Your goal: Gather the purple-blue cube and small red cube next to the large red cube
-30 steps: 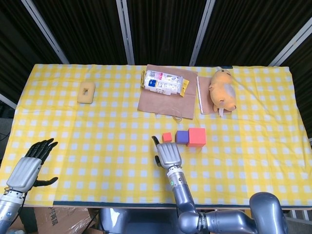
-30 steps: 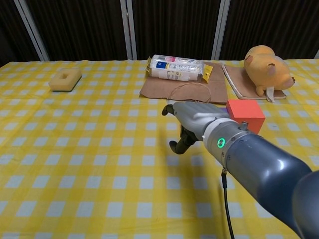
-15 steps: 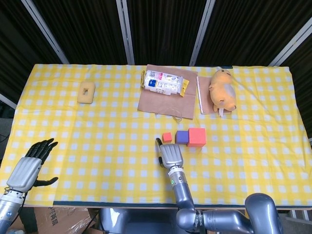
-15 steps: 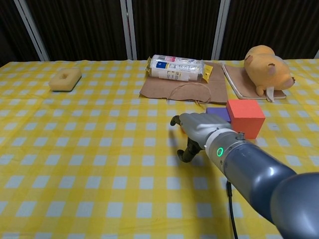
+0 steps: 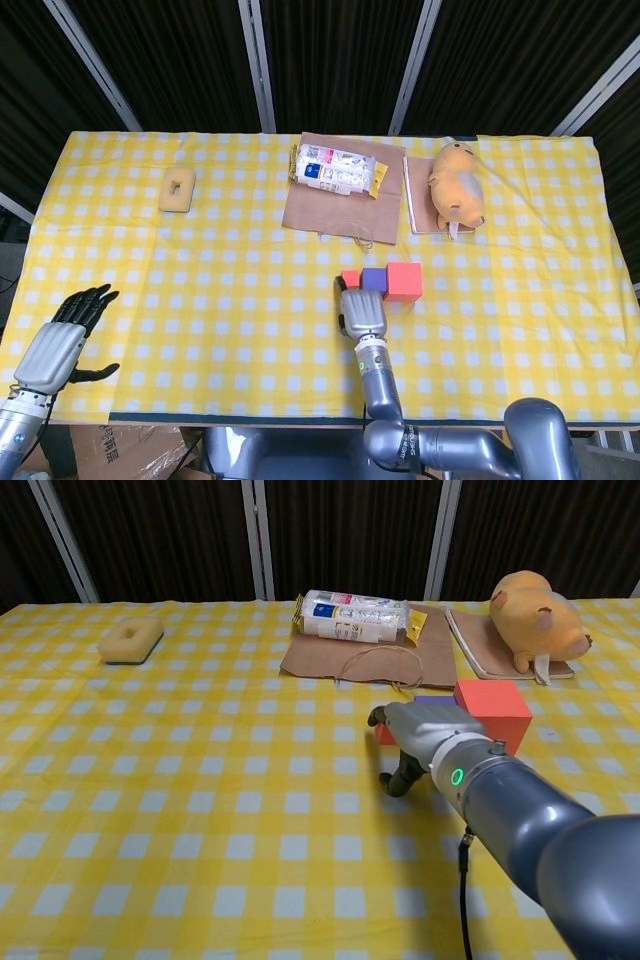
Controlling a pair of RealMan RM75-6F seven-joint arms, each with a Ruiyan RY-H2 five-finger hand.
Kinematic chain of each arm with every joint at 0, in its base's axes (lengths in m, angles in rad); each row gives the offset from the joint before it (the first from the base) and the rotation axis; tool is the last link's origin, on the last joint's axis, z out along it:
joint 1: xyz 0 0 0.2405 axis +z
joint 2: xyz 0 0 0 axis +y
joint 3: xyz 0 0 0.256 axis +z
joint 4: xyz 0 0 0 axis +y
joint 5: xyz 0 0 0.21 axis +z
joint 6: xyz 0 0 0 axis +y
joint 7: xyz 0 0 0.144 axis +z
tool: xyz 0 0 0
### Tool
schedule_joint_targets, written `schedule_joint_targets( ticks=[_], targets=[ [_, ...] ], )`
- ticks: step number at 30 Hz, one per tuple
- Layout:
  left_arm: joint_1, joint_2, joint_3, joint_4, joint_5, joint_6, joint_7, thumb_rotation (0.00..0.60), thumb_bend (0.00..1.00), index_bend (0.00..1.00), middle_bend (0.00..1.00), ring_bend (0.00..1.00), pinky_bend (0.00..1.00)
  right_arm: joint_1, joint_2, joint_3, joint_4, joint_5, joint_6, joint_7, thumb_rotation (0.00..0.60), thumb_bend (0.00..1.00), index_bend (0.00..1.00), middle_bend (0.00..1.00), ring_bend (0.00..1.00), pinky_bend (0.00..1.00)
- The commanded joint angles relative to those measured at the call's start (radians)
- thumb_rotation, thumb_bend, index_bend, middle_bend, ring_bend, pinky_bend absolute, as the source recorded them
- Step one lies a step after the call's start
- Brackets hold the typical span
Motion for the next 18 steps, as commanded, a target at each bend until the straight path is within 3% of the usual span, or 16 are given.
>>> schedule_joint_targets(
  ticks=[1, 18],
  targets=[
    [0.000, 0.000, 0.000, 0.000, 0.000, 0.000, -0.001, 0.600, 0.02, 0.00, 0.00, 0.00, 0.00, -0.004, 0.004, 0.000, -0.003, 0.001, 0.004, -0.003, 0.600, 0.52, 0.14, 1.00, 1.00, 1.00],
    [0.002, -0.001, 0.000, 0.002, 0.002, 0.005, 0.001, 0.600, 0.03, 0.00, 0.00, 0.00, 0.00, -0.028, 0.032, 0.000, -0.036, 0.009, 0.030, -0.019, 0.600, 0.52, 0.14, 1.00, 1.00, 1.00]
  ],
)
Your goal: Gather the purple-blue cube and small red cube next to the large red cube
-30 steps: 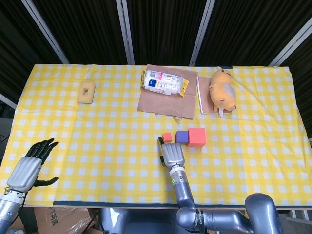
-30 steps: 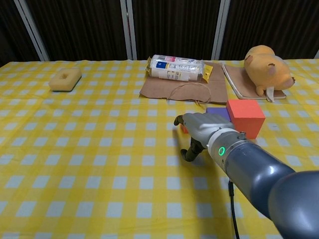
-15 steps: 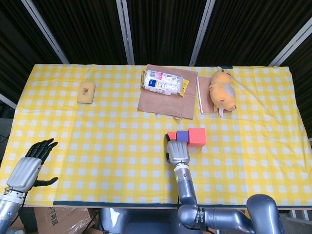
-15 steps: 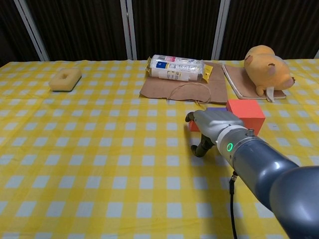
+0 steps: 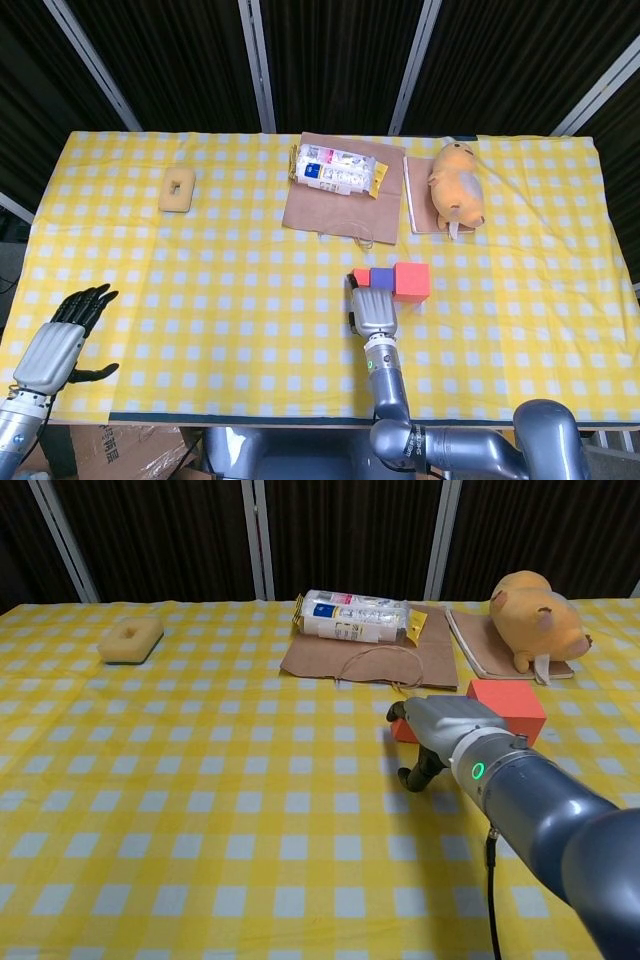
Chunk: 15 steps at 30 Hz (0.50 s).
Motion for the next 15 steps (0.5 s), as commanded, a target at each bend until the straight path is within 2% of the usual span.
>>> schedule_joint_targets(
  ticks=[1, 10, 15],
  targets=[
    [0.000, 0.000, 0.000, 0.000, 0.000, 0.001, 0.000, 0.600, 0.03, 0.00, 0.00, 0.00, 0.00, -0.004, 0.004, -0.002, -0.006, 0.000, 0.001, -0.001, 0.600, 0.52, 0.14, 1.00, 1.00, 1.00],
    [0.001, -0.003, 0.001, 0.003, 0.007, 0.006, 0.005, 0.600, 0.03, 0.00, 0.00, 0.00, 0.00, -0.022, 0.014, -0.045, -0.095, -0.103, -0.011, 0.070, 0.600, 0.52, 0.14, 1.00, 1.00, 1.00],
    [0.007, -0.004, -0.001, 0.013, 0.014, 0.023, -0.008, 0.600, 0.03, 0.00, 0.00, 0.00, 0.00, -0.043, 0.069, -0.069, -0.220, -0.217, 0.040, 0.096, 0.600, 0.52, 0.14, 0.99, 1.00, 1.00]
  ],
)
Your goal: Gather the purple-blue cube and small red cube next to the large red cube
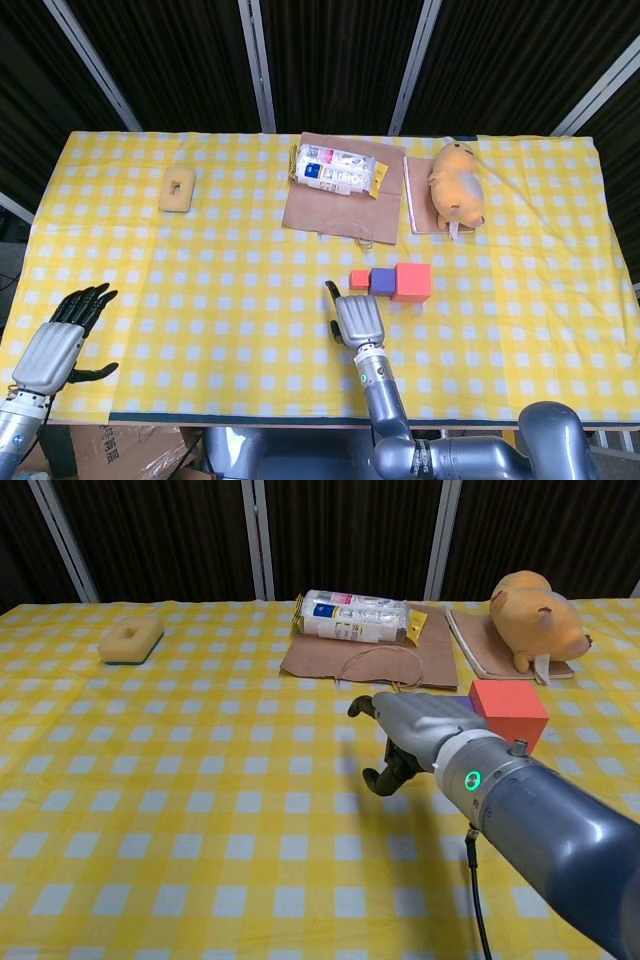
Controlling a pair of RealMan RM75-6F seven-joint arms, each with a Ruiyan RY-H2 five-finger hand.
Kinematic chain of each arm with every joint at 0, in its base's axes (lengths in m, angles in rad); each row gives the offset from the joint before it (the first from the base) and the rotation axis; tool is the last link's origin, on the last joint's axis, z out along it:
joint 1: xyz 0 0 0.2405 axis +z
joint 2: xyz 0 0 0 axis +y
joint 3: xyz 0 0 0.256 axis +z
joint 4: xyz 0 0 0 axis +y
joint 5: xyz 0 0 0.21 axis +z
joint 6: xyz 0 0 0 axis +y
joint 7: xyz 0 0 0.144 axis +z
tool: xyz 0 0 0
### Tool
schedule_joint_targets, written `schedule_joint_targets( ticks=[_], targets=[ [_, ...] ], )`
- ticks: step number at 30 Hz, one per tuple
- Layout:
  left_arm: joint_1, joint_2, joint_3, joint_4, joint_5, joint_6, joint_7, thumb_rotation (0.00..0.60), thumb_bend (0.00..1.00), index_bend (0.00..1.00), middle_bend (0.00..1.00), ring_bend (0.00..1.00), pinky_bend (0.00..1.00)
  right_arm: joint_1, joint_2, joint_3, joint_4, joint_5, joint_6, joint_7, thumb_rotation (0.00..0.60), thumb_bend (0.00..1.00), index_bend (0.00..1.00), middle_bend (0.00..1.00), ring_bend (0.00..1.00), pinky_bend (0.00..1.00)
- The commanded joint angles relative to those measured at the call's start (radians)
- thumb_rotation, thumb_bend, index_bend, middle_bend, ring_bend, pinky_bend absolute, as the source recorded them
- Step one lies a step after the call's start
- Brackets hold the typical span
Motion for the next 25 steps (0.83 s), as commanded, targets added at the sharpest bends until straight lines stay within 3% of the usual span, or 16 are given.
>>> schedule_joint_targets(
  ticks=[1, 3, 7, 10, 13, 16, 18, 21, 25],
  targets=[
    [0.003, -0.001, -0.001, 0.006, 0.004, 0.008, -0.008, 0.600, 0.03, 0.00, 0.00, 0.00, 0.00, -0.026, 0.065, -0.020, -0.110, -0.098, 0.052, 0.029, 0.600, 0.52, 0.13, 0.97, 0.99, 0.99],
    [0.005, -0.002, -0.002, 0.010, 0.008, 0.015, -0.012, 0.600, 0.03, 0.00, 0.00, 0.00, 0.00, -0.046, 0.118, -0.033, -0.168, -0.153, 0.080, 0.044, 0.600, 0.52, 0.12, 0.90, 0.95, 0.94],
    [0.010, -0.006, -0.004, 0.017, 0.014, 0.030, -0.017, 0.600, 0.03, 0.00, 0.00, 0.00, 0.00, -0.106, 0.266, -0.085, -0.282, -0.294, 0.140, 0.084, 0.600, 0.52, 0.09, 0.70, 0.76, 0.69],
    [0.014, -0.011, -0.007, 0.023, 0.018, 0.043, -0.018, 0.600, 0.03, 0.00, 0.00, 0.00, 0.00, -0.174, 0.414, -0.159, -0.370, -0.399, 0.175, 0.141, 0.600, 0.52, 0.02, 0.48, 0.49, 0.45],
    [0.020, -0.017, -0.011, 0.034, 0.024, 0.061, -0.009, 0.600, 0.03, 0.00, 0.00, 0.00, 0.00, -0.251, 0.567, -0.265, -0.407, -0.494, 0.200, 0.202, 0.600, 0.50, 0.00, 0.27, 0.22, 0.25],
    [0.026, -0.022, -0.014, 0.044, 0.026, 0.077, 0.008, 0.600, 0.03, 0.00, 0.00, 0.00, 0.00, -0.321, 0.676, -0.359, -0.408, -0.556, 0.223, 0.256, 0.600, 0.44, 0.00, 0.10, 0.05, 0.15],
    [0.032, -0.026, -0.017, 0.052, 0.028, 0.091, 0.023, 0.600, 0.03, 0.00, 0.00, 0.00, 0.00, -0.377, 0.734, -0.424, -0.382, -0.610, 0.251, 0.303, 0.600, 0.42, 0.00, 0.02, 0.01, 0.12],
    [0.041, -0.032, -0.020, 0.060, 0.034, 0.114, 0.040, 0.600, 0.02, 0.00, 0.00, 0.00, 0.00, -0.457, 0.775, -0.484, -0.315, -0.676, 0.312, 0.380, 0.600, 0.42, 0.00, 0.00, 0.00, 0.10],
    [0.051, -0.047, -0.024, 0.080, 0.056, 0.150, 0.072, 0.600, 0.02, 0.00, 0.00, 0.00, 0.00, -0.544, 0.799, -0.521, -0.212, -0.737, 0.378, 0.485, 0.600, 0.42, 0.00, 0.00, 0.00, 0.07]
  ],
)
